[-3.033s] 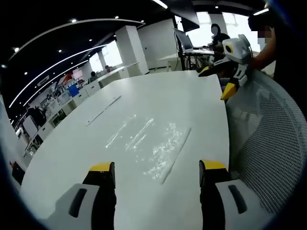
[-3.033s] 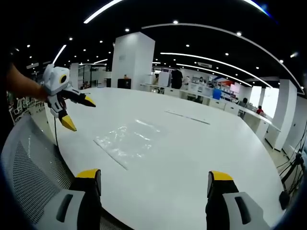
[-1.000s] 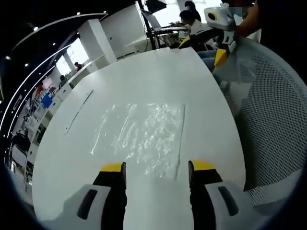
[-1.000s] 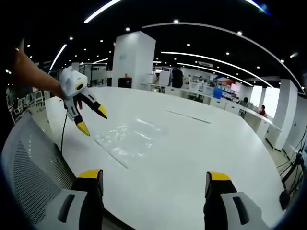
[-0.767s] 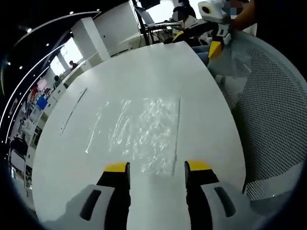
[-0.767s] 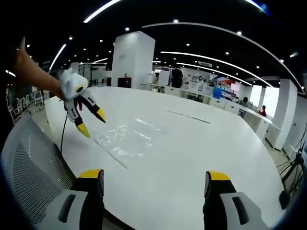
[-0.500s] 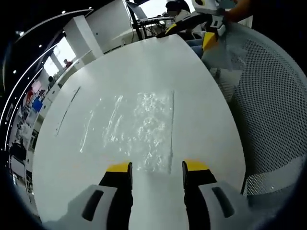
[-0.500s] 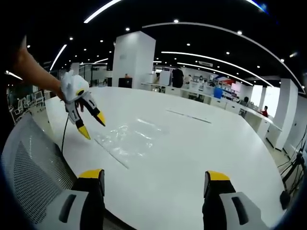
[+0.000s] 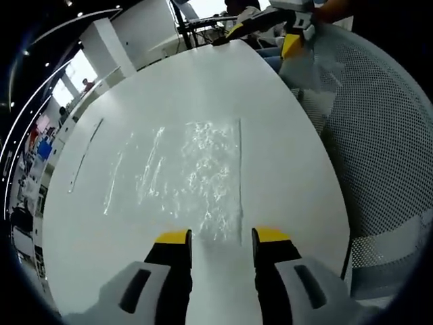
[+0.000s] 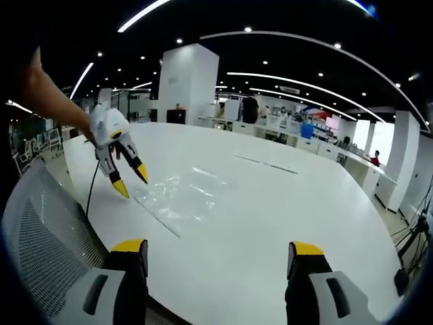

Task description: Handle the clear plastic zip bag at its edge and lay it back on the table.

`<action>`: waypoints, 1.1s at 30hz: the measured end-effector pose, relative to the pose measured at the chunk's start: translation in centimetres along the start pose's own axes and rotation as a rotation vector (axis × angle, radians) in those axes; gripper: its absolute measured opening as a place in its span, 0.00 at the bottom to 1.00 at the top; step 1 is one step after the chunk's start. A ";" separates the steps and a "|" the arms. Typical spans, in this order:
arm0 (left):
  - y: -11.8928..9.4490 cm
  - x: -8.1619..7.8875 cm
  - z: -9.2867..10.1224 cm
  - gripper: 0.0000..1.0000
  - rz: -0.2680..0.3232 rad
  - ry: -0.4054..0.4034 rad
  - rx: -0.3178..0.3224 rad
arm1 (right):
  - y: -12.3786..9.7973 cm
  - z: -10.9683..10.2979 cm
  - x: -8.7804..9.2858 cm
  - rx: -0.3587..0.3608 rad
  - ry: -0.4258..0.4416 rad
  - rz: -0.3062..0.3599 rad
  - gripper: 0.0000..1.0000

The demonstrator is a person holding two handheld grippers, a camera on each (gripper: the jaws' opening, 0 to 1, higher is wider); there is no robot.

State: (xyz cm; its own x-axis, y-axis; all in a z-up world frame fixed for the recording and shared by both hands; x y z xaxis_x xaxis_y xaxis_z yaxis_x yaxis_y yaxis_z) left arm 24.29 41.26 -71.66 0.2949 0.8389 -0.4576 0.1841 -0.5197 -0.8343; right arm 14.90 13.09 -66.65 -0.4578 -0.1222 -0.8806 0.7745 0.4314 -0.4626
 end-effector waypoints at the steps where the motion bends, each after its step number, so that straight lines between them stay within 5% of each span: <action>1: 0.0 0.0 0.0 0.34 -0.002 0.000 0.005 | 0.0 0.0 0.0 0.000 0.000 -0.001 0.85; 33: 0.8 0.4 -0.4 0.18 0.012 -0.023 0.085 | -0.1 0.2 0.0 0.018 0.005 -0.002 0.83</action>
Point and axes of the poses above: the point that each gripper's makers call its tool centre point, and the gripper's own axes: y roughly forward along the fingers, z roughly to its right, x roughly out of its underside, the point moved 6 cm from there along -y, roughly backward along the fingers, and after that the axes turned 13 degrees about y, right-handed, at the moved point
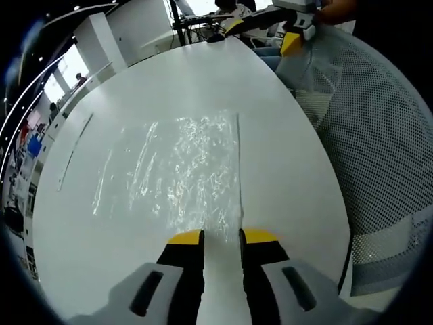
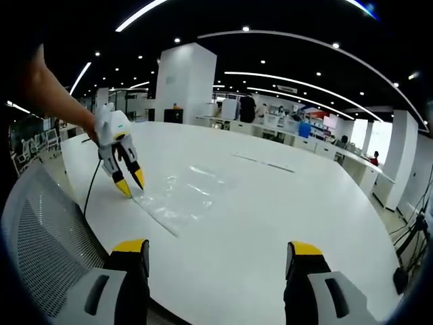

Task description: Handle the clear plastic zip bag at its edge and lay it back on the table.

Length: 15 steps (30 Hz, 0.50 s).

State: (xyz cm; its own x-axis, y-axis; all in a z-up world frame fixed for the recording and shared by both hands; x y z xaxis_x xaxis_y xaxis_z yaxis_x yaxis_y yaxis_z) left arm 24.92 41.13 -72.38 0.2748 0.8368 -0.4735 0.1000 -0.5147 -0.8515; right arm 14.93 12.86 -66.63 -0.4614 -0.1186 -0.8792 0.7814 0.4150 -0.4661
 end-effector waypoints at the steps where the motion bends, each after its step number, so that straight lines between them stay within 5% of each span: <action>1: 0.0 0.0 0.0 0.17 0.002 -0.003 0.003 | 0.0 0.0 0.0 0.000 0.000 -0.001 0.82; 15: 0.2 -0.2 0.1 0.10 0.009 -0.049 0.058 | 0.0 0.1 0.1 0.002 0.000 -0.006 0.81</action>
Point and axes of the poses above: the point that each gripper's makers call its tool centre point, and the gripper's own axes: y roughly forward along the fingers, z roughly to its right, x roughly out of its underside, the point moved 6 cm from there along -y, roughly backward along the fingers, and after that the axes turned 13 degrees about y, right-handed, at the moved point
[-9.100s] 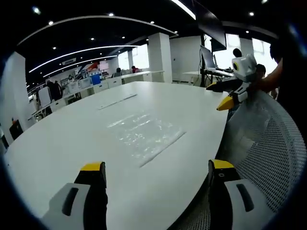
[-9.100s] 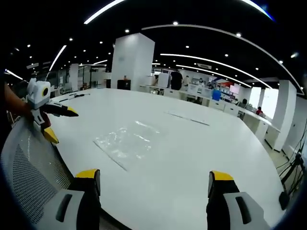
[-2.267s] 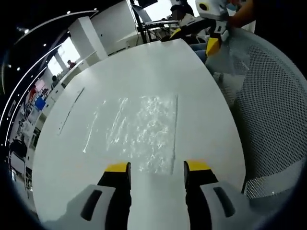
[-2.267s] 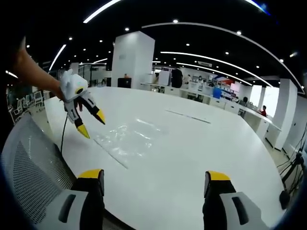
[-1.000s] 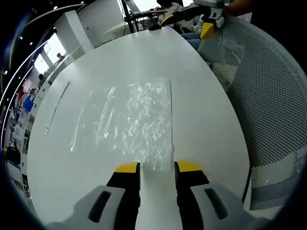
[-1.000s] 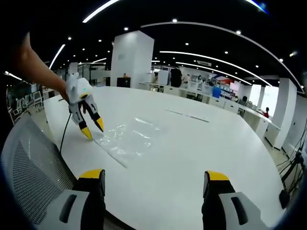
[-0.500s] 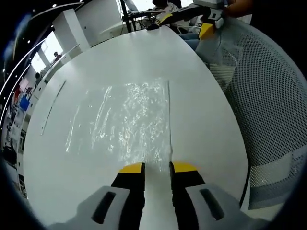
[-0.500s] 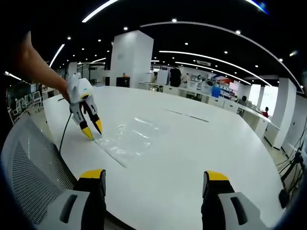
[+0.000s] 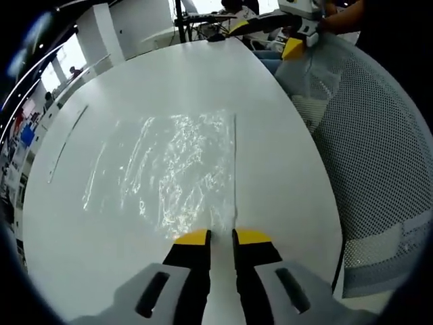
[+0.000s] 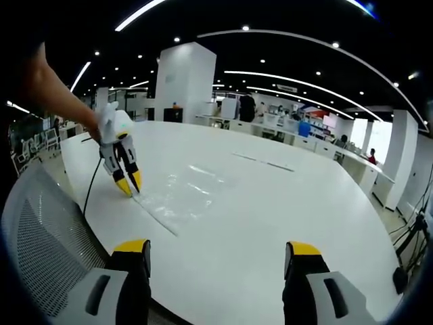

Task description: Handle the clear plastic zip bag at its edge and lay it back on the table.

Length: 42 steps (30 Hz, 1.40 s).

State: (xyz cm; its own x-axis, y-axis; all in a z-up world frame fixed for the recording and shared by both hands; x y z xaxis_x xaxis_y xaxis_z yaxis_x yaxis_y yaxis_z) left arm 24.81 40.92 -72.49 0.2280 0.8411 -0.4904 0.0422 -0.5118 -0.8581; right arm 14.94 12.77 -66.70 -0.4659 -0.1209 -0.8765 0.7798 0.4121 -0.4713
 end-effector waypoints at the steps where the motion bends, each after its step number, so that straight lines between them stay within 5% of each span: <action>1: 0.0 0.0 0.0 0.08 -0.001 -0.004 0.001 | 0.0 0.0 0.0 0.000 0.000 -0.001 0.81; 42: -0.5 -0.7 1.9 0.00 -0.047 0.003 0.036 | 0.0 -0.9 0.0 -0.048 -0.080 -0.035 0.74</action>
Point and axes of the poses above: the point that each gripper's makers call its tool centre point, and the gripper's own axes: y roughly forward along the fingers, z roughly to its right, x roughly out of its underside, the point moved 6 cm from there along -y, roughly backward along the fingers, and after that the axes turned 13 degrees about y, right-handed, at the moved point
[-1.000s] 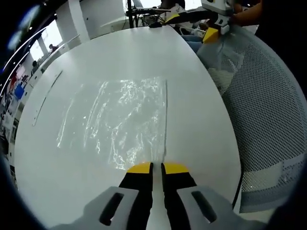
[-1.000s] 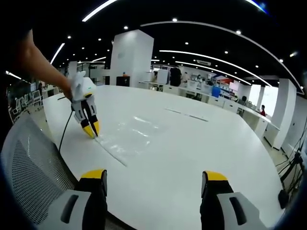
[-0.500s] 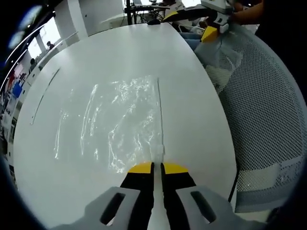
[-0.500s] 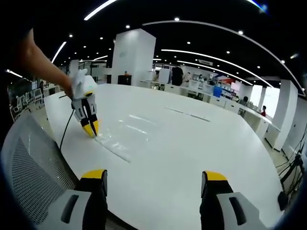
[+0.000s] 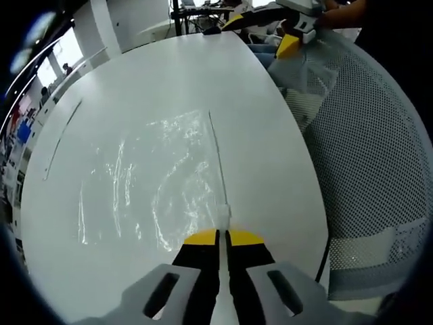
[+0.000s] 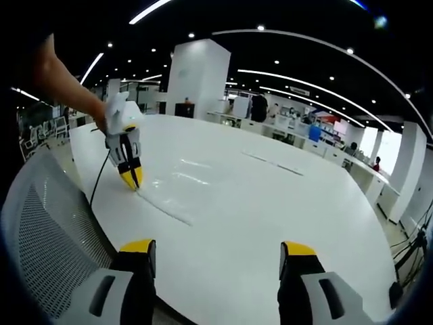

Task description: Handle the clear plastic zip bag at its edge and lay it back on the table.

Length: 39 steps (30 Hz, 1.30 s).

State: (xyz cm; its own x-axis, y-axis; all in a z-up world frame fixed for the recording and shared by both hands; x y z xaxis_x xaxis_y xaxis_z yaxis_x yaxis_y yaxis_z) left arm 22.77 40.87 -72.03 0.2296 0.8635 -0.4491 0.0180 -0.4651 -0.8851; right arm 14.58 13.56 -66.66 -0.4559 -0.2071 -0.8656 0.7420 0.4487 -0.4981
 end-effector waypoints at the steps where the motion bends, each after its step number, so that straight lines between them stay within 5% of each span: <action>1: -0.1 0.0 0.1 0.00 0.001 0.004 -0.001 | 0.0 -0.1 0.0 -0.005 -0.009 -0.008 0.74; 6: -0.6 -0.5 0.4 0.00 0.014 0.021 0.000 | 0.0 -0.5 -0.3 -0.033 -0.108 -0.046 0.68; 18: -1.5 -1.3 1.0 0.00 0.039 0.039 0.003 | 1.4 -1.9 -2.8 -0.131 -0.183 -0.039 0.56; 39: -3.3 -3.9 1.4 0.00 0.106 0.079 -0.001 | 3.6 -4.9 -2.8 -0.279 -0.298 -0.087 0.43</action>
State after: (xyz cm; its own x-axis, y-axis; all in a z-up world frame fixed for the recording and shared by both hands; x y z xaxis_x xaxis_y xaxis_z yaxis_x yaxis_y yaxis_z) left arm 20.43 39.34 -67.56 0.3067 0.7911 -0.5293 -0.0097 -0.5534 -0.8328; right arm 16.13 20.02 -65.80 -0.3185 -0.4787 -0.8182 0.5268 0.6282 -0.5726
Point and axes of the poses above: the point that each gripper's makers call its tool centre point, and the gripper's own axes: y roughly forward along the fingers, z roughly to its right, x roughly out of its underside, the point moved 6 cm from there along -y, roughly backward along the fingers, and after that the axes turned 13 degrees about y, right-handed, at the moved point
